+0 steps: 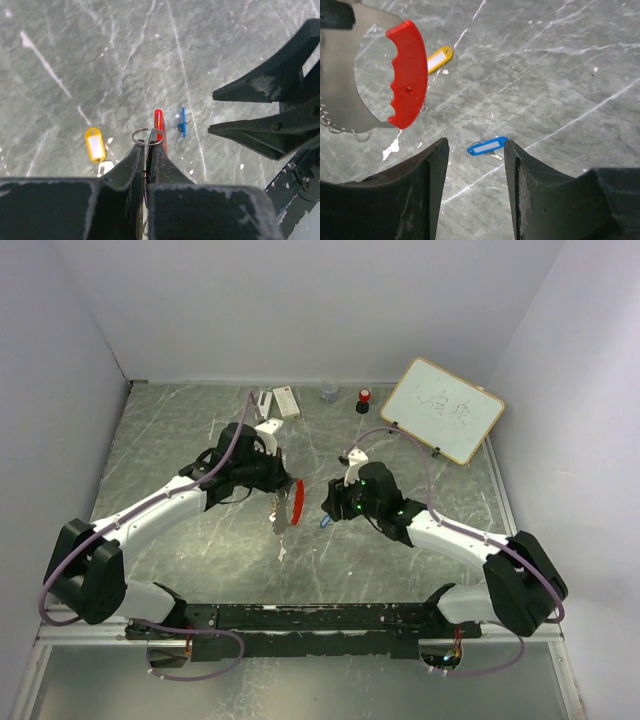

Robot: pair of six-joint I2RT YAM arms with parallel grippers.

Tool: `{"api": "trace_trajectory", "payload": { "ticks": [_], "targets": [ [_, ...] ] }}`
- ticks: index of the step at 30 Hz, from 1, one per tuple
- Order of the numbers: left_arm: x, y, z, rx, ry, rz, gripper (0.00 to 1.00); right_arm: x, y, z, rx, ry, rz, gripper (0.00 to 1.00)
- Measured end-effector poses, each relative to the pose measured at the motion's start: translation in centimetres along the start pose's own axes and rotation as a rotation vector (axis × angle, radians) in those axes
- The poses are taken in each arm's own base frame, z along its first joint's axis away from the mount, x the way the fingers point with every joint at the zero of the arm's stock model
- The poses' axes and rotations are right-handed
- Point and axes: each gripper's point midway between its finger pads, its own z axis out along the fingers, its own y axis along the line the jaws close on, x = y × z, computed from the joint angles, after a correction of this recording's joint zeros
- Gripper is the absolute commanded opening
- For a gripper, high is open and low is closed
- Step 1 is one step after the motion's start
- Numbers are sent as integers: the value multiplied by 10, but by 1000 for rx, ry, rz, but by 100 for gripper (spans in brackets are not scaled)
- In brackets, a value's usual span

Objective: Put the keys on the keyring

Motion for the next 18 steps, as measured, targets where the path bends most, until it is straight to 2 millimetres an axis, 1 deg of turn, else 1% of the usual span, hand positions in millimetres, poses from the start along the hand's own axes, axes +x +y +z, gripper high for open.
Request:
{"api": "trace_trajectory", "payload": {
  "ticks": [4,7,10,12,15,18],
  "targets": [
    [8,24,-11,-66,-15,-75,7,15,10,10,-16,50,-18,49],
    [4,41,-22,-111,-55,-128,7,23,12,20,-8,86,-28,49],
    [-2,52,-31,-137,-90,-160,7,24,10,28,27,110,-29,50],
    [-5,55,-33,-143,-102,-165,7,20,8,32,61,124,-18,52],
    [-4,57,-33,-146,-101,-170,7,11,8,35,115,124,12,55],
    [-1,58,-33,-143,-97,-173,7,17,10,33,151,142,45,55]
  ]
}}
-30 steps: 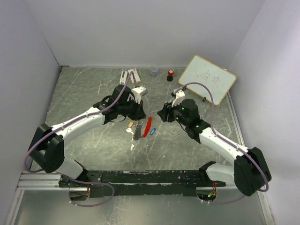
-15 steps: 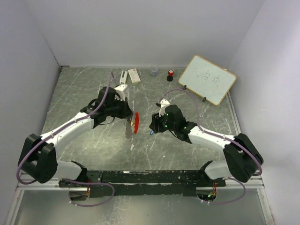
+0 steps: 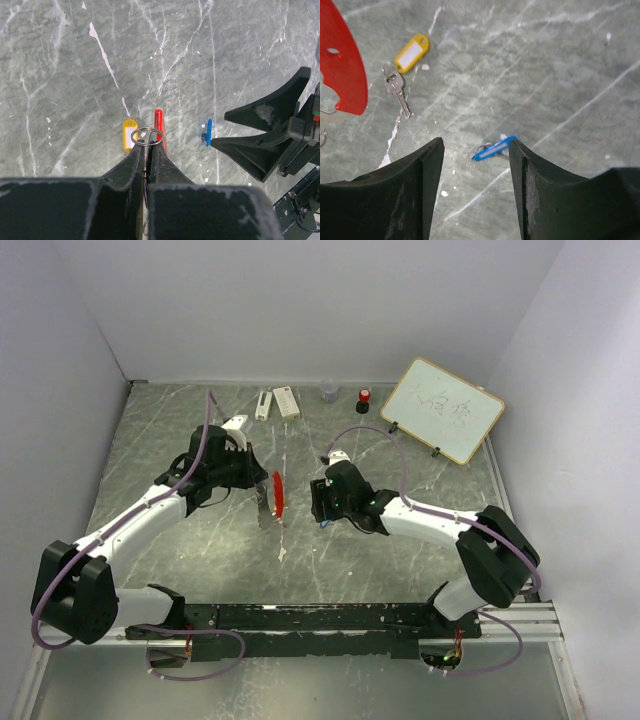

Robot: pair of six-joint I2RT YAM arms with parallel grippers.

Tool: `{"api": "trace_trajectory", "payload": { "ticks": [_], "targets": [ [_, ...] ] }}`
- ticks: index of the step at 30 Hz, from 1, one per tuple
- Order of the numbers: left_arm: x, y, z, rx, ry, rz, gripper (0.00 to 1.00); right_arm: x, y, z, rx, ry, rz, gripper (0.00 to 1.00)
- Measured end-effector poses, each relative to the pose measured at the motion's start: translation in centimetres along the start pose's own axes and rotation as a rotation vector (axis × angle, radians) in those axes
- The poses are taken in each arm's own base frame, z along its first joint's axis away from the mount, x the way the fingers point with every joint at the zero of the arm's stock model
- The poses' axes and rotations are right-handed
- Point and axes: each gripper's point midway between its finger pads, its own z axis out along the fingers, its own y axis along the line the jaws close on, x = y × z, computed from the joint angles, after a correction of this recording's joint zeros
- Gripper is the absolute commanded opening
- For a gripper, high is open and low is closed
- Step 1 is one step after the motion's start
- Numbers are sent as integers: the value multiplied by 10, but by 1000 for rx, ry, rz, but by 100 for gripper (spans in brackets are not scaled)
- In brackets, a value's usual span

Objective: Put the keys on the keyring

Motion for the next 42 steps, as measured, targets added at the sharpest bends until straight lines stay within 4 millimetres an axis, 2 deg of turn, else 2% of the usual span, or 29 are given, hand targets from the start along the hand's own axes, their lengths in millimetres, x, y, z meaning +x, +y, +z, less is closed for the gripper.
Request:
{"api": "trace_trajectory", "payload": {
  "ticks": [3,12,22,25,36,38,42],
  "targets": [
    [0,1,0,4,2,-3,7,14,0,-2,33,44,48,56],
    [4,0,1,27,2,-4,7,32,-3,-4,75,91,141,56],
    [10,2,1,34,15,-11,7,51,-6,10,96,144,165,54],
    [9,2,-1,36,10,-11,7,57,-8,14,106,163,163,48],
    [12,1,-2,50,14,-13,7,49,-10,15,127,140,158,4],
    [12,1,-2,55,15,-13,7,46,-12,14,142,134,150,0],
    [11,0,-2,61,14,-13,7,36,-14,10,158,107,133,0]
  ]
}}
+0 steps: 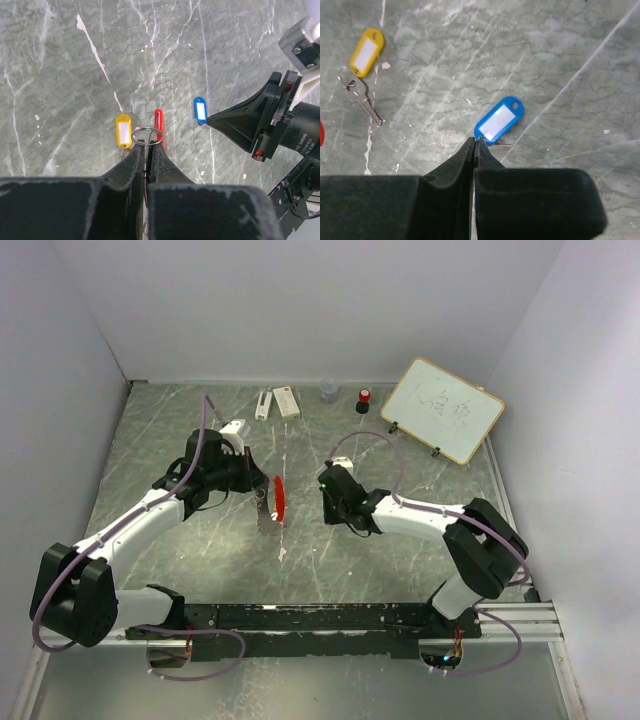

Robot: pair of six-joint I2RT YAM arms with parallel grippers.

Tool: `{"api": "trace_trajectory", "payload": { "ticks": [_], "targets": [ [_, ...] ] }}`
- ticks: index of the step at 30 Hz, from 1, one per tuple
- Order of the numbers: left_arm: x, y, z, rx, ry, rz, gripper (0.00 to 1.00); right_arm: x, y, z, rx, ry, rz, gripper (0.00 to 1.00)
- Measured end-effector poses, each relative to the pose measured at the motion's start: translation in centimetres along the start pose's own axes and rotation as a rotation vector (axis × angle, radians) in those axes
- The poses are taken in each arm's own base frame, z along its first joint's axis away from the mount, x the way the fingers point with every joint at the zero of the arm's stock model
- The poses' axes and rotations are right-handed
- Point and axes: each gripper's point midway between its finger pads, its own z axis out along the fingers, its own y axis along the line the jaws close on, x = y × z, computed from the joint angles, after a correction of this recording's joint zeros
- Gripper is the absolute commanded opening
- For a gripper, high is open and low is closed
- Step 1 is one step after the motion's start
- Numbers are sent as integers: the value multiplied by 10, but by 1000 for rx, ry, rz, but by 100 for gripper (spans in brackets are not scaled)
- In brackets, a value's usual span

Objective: Put the keys on the keyring

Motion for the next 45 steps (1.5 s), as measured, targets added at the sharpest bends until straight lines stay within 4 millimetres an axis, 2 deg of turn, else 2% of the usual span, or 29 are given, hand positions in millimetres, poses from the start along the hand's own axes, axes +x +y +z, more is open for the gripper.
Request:
{"api": "trace_trajectory", "payload": {
  "ticks": [9,19,32,39,45],
  "targets": [
    [-2,-1,0,4,-10,2,7,-16,1,-9,-3,-55,-35,0],
    [-1,-3,0,16,-5,3,7,-17,1,-8,-7,-60,-60,0],
    [-1,-3,0,19,-4,3,7,-3,-1,3,-12,-20,-73,10],
    [-1,-3,0,18,-4,2,7,0,0,6,-18,-11,-84,22],
    [-1,-3,0,19,-4,2,7,-1,1,6,-22,-14,-87,23]
  ]
}}
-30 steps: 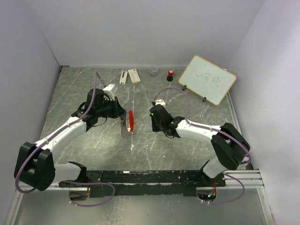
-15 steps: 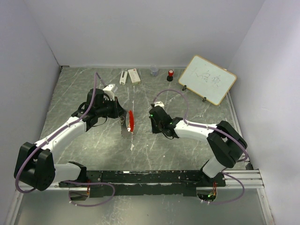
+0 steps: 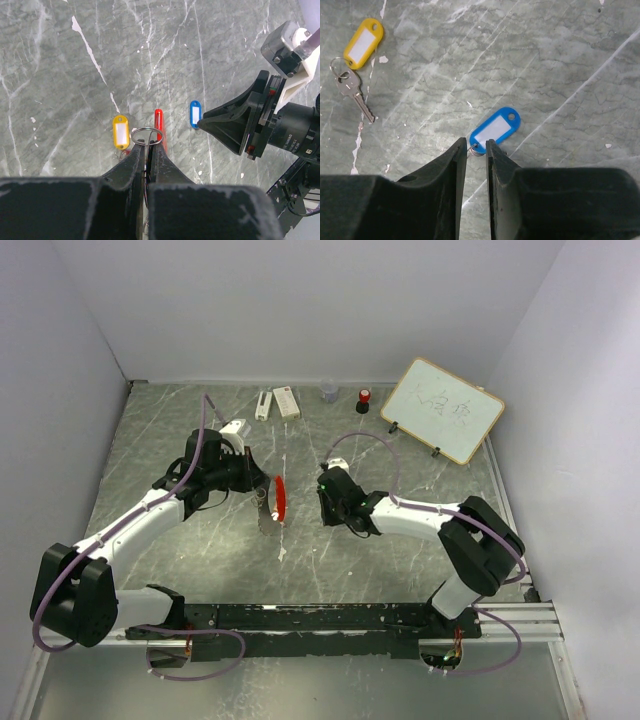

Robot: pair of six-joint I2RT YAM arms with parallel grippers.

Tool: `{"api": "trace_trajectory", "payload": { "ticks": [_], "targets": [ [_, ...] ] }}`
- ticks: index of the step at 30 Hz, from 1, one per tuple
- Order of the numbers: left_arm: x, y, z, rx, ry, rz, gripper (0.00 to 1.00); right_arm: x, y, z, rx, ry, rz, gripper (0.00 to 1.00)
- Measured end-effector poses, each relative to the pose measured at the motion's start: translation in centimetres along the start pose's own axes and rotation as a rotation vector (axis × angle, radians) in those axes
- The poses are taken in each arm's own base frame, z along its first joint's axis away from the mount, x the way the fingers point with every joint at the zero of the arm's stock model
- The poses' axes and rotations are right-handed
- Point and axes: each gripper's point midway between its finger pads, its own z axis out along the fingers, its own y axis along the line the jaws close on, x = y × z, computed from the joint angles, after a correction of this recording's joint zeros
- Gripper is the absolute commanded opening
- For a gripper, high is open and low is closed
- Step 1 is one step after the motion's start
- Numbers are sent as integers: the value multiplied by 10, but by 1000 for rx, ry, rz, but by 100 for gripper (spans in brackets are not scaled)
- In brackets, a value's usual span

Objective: Put the keys on the keyring

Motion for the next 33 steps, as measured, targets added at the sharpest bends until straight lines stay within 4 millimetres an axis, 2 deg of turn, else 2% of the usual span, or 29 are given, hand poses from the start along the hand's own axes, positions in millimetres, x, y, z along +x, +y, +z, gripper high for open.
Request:
{"api": "trace_trajectory", "payload": {
  "ticks": [5,15,33],
  "targets": [
    [1,1,0,0,2,-1,7,9,0,-1,-6,17,-12,23],
    [3,1,1,-1,5,-2,7,19,16,-6,-4,9,-75,24],
    [4,2,1,-2,6,-3,7,22,-1,-7,92,-2,-100,22]
  ]
}}
